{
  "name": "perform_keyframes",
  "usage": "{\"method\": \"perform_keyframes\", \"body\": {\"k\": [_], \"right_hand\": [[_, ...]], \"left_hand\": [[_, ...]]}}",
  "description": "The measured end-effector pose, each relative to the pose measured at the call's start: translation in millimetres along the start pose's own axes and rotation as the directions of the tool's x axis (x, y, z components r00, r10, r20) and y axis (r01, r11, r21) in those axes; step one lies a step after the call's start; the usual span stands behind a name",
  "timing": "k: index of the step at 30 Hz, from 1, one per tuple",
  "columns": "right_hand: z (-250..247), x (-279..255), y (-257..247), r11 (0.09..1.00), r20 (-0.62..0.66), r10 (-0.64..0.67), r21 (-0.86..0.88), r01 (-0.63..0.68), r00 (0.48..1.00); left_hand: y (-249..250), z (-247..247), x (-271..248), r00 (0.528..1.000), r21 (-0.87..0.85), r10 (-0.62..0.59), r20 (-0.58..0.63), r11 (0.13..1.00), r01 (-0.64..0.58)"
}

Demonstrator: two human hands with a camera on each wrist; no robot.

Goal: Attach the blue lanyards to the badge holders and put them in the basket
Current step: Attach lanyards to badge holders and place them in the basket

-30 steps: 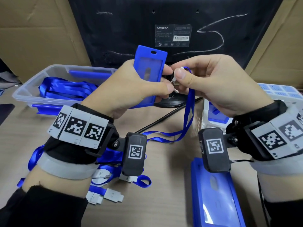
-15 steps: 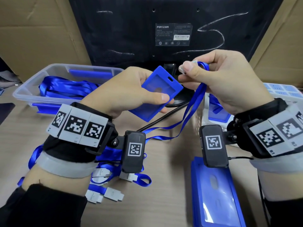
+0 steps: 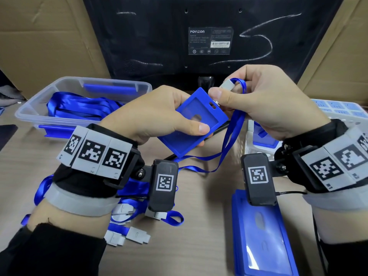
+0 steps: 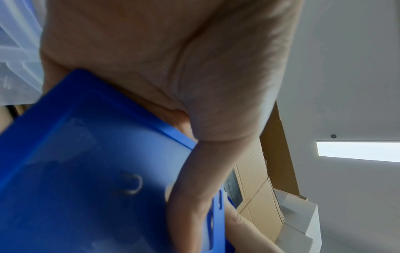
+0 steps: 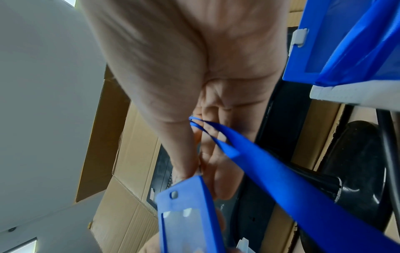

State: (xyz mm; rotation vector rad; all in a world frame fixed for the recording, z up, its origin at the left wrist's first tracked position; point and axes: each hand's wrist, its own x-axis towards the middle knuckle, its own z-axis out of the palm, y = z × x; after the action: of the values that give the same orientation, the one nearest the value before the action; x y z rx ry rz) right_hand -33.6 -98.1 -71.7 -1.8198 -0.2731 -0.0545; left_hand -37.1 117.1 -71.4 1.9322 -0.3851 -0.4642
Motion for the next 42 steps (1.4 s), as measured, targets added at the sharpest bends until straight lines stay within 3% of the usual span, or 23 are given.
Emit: {"method": "perform_keyframes", "body": {"k": [7, 22, 28, 34, 38, 42], "right_hand": [[1.6, 0.5, 0.6, 1.000, 0.010, 0.009, -0.021, -0.009, 1.000], [4.2, 2.1, 1.5, 0.997, 0.024, 0.047, -0.066, -0.045, 0.999], [2.2, 0.9, -2.8, 0.993, 0.047, 0.074, 0.092, -0.078, 0.996], [2.1, -3.0, -6.0, 1.000, 0.108, -0.005, -0.020, 0.007, 0.994], [-3.3, -3.1, -5.9, 0.994, 0.166, 0.003, -0.110, 0.016, 0.986], [-3.8, -1.2, -3.2, 0.993, 0.147, 0.005, -0.114, 0.012, 0.989]], "left_hand": [[-0.3, -0.9, 1.0, 0.998, 0.031, 0.059, 0.013, 0.998, -0.059], [2.7, 4.1, 0.4, 1.000, 0.062, 0.018, 0.003, 0.998, -0.018], [0.2, 2.6, 2.7, 0.998, 0.027, -0.022, -0.055, 0.999, 0.024], [-0.5, 1.9, 3.9, 0.992, -0.009, -0.093, -0.089, 0.996, 0.093], [-0.2, 2.9, 3.3, 0.990, -0.004, -0.102, -0.101, 0.995, 0.102], [-1.4, 2.9, 4.7, 0.988, 0.013, -0.116, -0.105, 0.993, 0.118]]}}
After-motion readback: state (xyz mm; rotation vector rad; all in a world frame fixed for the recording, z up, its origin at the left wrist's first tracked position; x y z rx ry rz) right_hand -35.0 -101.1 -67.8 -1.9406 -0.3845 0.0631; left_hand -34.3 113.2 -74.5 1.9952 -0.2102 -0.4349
